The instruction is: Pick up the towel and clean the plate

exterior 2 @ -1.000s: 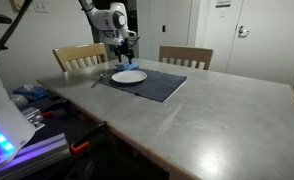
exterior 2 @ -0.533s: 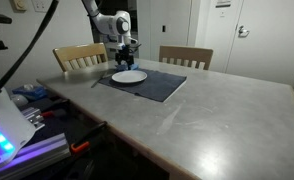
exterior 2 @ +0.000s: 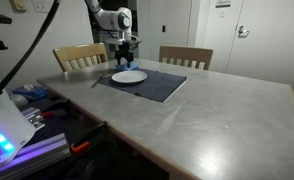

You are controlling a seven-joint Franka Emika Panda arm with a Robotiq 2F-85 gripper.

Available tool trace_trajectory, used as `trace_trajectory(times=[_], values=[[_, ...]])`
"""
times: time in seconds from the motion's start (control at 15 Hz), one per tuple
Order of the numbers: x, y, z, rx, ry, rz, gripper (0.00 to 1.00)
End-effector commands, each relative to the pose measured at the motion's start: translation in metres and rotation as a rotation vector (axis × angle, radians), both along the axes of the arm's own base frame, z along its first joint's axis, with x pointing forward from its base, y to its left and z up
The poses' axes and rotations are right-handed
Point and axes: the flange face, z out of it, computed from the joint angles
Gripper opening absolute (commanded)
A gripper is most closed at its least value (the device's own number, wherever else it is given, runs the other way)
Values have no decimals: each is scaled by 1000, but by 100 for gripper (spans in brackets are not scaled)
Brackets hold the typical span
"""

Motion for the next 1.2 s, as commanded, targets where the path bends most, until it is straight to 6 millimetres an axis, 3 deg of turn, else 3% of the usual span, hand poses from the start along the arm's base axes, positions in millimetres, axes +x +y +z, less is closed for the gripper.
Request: trace_trajectory(times=[0.0, 0.33, 0.47, 1.13], values=[[3, 4, -13, 8, 37, 4, 100], [6, 5, -23, 9, 35, 3, 100], [7, 5, -22, 11, 33, 2, 74], [9, 6, 12, 13, 137, 28, 3]])
